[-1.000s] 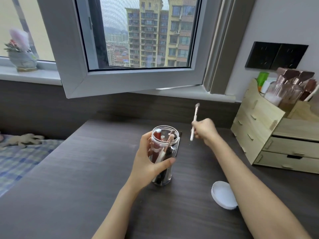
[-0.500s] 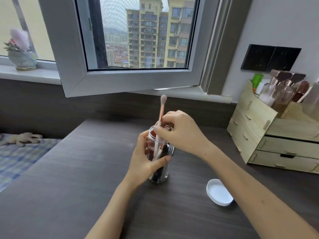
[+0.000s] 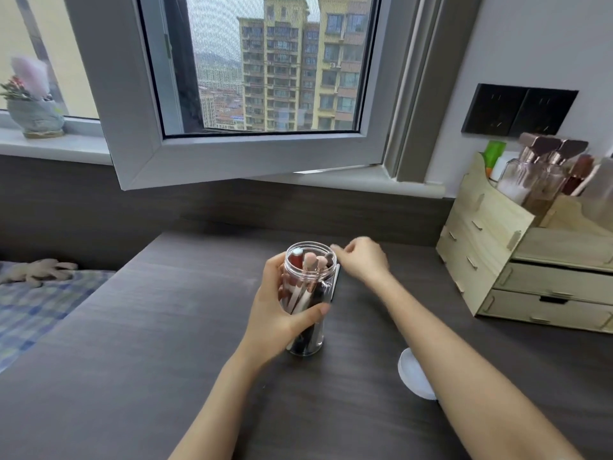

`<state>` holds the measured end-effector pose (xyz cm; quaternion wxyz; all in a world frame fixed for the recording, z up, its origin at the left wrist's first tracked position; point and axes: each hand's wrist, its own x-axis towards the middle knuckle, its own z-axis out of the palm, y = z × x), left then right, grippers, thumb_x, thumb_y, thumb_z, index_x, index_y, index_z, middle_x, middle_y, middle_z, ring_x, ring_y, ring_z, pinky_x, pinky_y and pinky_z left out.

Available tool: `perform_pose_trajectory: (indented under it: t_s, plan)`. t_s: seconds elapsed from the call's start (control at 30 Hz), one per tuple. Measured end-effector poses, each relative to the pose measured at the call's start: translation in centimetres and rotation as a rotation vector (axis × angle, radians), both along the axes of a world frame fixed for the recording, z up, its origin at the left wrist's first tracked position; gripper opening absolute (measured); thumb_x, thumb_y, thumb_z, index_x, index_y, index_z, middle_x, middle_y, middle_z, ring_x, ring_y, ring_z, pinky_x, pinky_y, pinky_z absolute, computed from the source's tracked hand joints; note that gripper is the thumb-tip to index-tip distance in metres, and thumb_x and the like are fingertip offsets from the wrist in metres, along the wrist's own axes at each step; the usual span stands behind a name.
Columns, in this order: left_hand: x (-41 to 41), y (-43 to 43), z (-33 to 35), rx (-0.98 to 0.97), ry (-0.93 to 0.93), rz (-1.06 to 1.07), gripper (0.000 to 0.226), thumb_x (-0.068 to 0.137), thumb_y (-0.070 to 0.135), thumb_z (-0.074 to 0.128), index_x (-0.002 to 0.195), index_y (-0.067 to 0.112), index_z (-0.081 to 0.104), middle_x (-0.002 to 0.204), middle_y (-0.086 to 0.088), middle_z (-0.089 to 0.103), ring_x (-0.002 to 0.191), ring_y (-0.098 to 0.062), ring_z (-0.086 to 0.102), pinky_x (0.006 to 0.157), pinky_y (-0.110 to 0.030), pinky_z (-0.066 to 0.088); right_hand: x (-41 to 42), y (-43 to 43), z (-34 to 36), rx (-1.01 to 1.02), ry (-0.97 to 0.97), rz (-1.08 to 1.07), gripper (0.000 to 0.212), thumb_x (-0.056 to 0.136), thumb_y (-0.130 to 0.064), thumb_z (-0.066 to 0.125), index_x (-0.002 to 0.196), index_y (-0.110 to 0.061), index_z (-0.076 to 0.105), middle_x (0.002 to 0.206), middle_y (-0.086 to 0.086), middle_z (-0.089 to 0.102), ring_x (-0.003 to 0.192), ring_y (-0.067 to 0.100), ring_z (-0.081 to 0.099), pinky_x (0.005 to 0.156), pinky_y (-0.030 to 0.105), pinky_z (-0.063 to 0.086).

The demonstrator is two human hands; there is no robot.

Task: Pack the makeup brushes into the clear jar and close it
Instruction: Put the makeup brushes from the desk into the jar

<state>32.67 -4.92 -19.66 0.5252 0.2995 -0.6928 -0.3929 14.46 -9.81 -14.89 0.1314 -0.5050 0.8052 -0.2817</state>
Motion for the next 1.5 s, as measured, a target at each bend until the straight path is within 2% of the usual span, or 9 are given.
perform_pose_trajectory:
  t_s: [0.17,0.3,0.4,0.53,0.67,0.87,1.07,1.23,1.5]
  plan:
    - [0.0,0.0,0.1,0.007,0.003,-0.006,0.074,0.061,0.014,0.083,0.120,0.035,0.044,0.111,0.032,0.062,0.104,0.005,0.061,0.083,-0.004,0.042,0.7,-1.9,-3.1,0.250,0.201,-0.070,0.035,0.089,-0.025,0.053,0.119,-0.008,0.060,0.129,0.013,0.060,0.118,0.032,0.058,0.089,0.034,0.047]
    - [-0.1,0.0,0.0,0.016,0.007,-0.013,0.074,0.060,0.014,0.083,0.121,0.032,0.044,0.111,0.032,0.062,0.102,0.006,0.062,0.083,-0.004,0.042,-0.5,-2.1,-3.1,0.262,0.104,-0.021,0.020,0.090,-0.020,0.051,0.091,-0.003,0.063,0.102,0.016,0.067,0.085,0.030,0.066,0.067,0.029,0.049]
    - [-0.1,0.0,0.0,0.019,0.013,-0.014,0.074,0.060,0.014,0.083,0.121,0.031,0.045,0.110,0.033,0.063,0.101,0.007,0.062,0.083,-0.005,0.042,-1.9,-0.8,-1.3,0.028,-0.240,-0.016,0.032,0.089,-0.014,0.050,0.058,-0.006,0.050,0.054,0.010,0.052,0.039,0.020,0.044,0.038,0.022,0.033]
    - [-0.2,-0.1,-0.1,0.017,0.014,-0.019,0.073,0.061,0.013,0.083,0.120,0.033,0.044,0.110,0.034,0.062,0.102,0.009,0.061,0.083,-0.003,0.041,-2.4,2.9,4.3,-0.573,-0.691,0.146,0.031,0.093,-0.006,0.045,0.063,-0.009,0.051,0.054,0.008,0.052,0.034,0.006,0.052,0.032,0.017,0.039]
    - [-0.1,-0.1,-0.2,0.018,0.019,-0.013,0.073,0.062,0.013,0.083,0.120,0.035,0.044,0.110,0.033,0.062,0.101,0.008,0.061,0.083,-0.004,0.042,0.5,6.9,8.4,-0.803,-0.563,0.453,0.010,0.085,-0.014,0.053,0.085,-0.023,0.050,0.066,0.002,0.063,0.048,0.008,0.061,0.043,0.020,0.048]
    - [0.0,0.2,0.2,0.016,0.023,-0.019,0.073,0.060,0.029,0.081,0.122,0.038,0.043,0.110,0.030,0.064,0.102,0.004,0.063,0.082,-0.007,0.045,5.3,8.1,8.2,-0.464,0.002,0.535,0.010,0.084,-0.021,0.059,0.086,-0.012,0.063,0.075,0.001,0.071,0.075,0.016,0.068,0.075,0.041,0.055]
    - [0.0,0.2,0.3,0.012,0.020,-0.034,0.072,0.059,0.032,0.080,0.121,0.038,0.043,0.101,0.026,0.067,0.095,0.000,0.064,0.080,-0.011,0.047,5.1,8.2,7.3,-0.260,0.199,0.661,0.049,0.094,-0.040,0.047,0.052,-0.015,0.053,0.063,-0.003,0.053,0.078,0.016,0.047,0.072,0.028,0.038]
    - [0.0,0.3,0.2,0.006,0.030,-0.043,0.073,0.060,0.021,0.082,0.120,0.038,0.043,0.104,0.031,0.065,0.096,0.006,0.062,0.081,-0.007,0.044,0.9,9.7,7.0,-0.283,-0.302,0.649,0.051,0.086,-0.060,0.039,0.094,-0.022,0.072,0.094,-0.010,0.070,0.086,-0.006,0.061,0.074,0.004,0.042]
    - [-0.1,1.3,1.5,-0.027,0.059,-0.085,0.093,0.064,0.032,0.079,0.140,0.043,0.025,0.122,0.026,0.058,0.113,0.002,0.059,0.092,-0.009,0.042,-6.6,14.4,0.3,0.515,0.298,0.529,0.074,0.061,-0.069,0.066,0.128,-0.046,0.043,0.109,-0.016,0.046,0.105,0.005,0.045,0.082,0.022,0.036]
